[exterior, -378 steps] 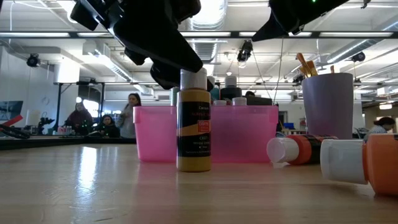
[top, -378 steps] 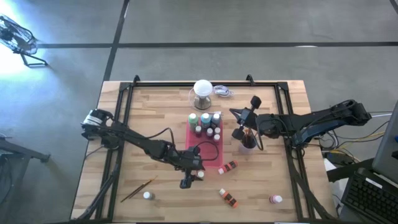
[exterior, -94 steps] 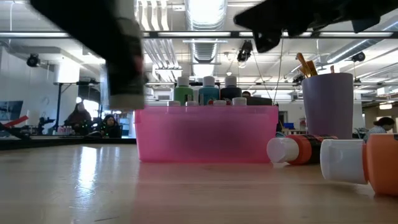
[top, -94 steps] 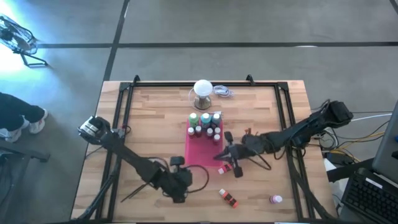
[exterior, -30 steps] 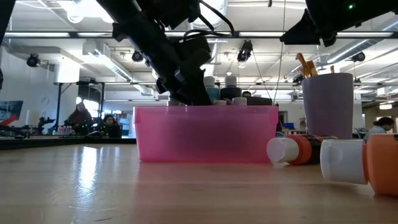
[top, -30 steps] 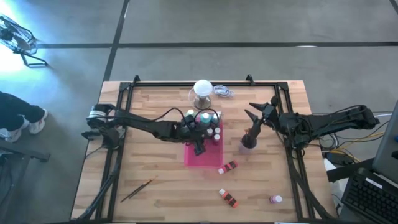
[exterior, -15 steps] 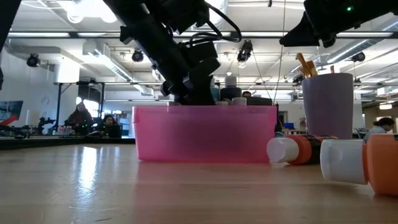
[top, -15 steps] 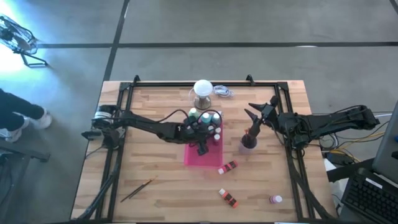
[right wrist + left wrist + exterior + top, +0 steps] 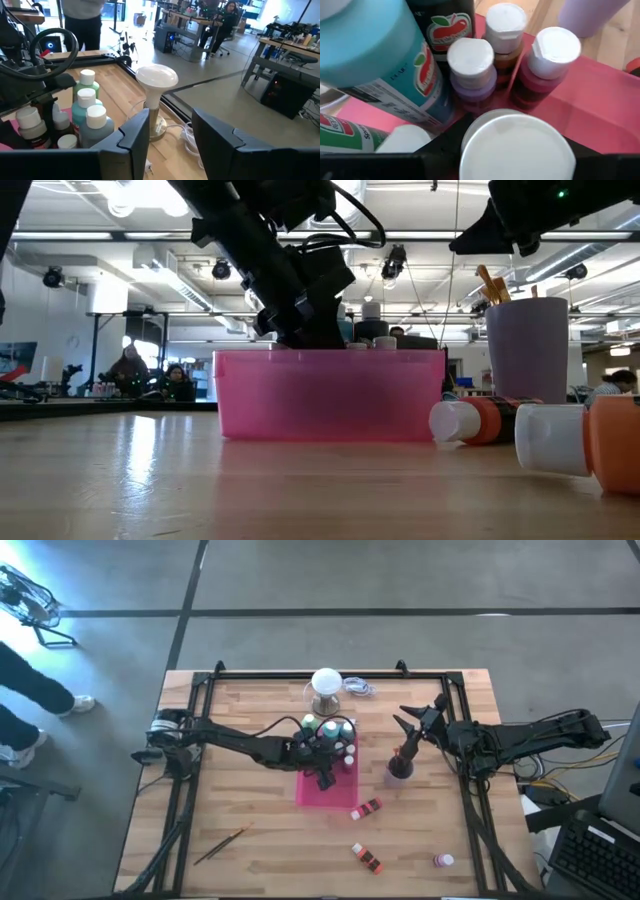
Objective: Pick & Place Paint Supplies
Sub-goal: Put the small gray paint bottle into the red bin
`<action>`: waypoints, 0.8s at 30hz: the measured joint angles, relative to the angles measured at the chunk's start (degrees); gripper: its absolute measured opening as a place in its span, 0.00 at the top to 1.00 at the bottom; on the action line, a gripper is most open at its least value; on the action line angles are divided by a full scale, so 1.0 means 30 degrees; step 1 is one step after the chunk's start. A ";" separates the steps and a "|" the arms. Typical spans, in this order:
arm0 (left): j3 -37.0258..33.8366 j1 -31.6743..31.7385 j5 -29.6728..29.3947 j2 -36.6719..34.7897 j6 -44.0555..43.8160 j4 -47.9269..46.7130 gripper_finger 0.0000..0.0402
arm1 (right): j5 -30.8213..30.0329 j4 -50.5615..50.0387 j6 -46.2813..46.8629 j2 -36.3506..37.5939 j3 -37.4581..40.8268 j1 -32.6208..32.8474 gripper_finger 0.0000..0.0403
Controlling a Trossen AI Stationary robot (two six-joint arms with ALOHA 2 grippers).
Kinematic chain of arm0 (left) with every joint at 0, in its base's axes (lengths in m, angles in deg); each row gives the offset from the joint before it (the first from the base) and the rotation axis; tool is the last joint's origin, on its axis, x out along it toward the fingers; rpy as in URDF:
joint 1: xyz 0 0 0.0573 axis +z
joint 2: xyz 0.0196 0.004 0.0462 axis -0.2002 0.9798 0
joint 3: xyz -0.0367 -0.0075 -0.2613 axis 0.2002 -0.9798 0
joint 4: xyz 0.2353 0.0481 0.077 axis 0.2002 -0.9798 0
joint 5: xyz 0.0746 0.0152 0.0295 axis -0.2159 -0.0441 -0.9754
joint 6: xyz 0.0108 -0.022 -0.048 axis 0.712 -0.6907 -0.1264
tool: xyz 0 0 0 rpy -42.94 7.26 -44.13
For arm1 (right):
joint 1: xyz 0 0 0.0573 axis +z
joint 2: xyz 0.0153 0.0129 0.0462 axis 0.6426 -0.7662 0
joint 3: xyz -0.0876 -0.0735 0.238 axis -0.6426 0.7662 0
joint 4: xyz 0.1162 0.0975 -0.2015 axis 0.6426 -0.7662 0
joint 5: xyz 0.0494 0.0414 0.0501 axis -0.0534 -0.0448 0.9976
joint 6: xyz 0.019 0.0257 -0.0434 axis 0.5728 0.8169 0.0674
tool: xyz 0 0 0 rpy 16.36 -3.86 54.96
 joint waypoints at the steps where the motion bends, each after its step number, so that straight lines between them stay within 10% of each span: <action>1: 0.0000 -0.0049 0.0118 0.0000 -0.0108 -0.0005 0.63 | 0.0000 0.0000 0.0000 0.0000 0.0000 0.0000 0.64; 10: 0.0496 -0.1368 0.1607 0.0070 -0.0689 -0.0083 0.63 | 0.0000 -0.0022 0.0009 0.0000 0.0000 0.0000 0.58; 24: 0.1248 -0.0852 -0.1201 0.0051 0.0105 -0.2737 0.63 | 0.0000 -0.0059 0.0073 -0.0267 0.0007 -0.0007 0.55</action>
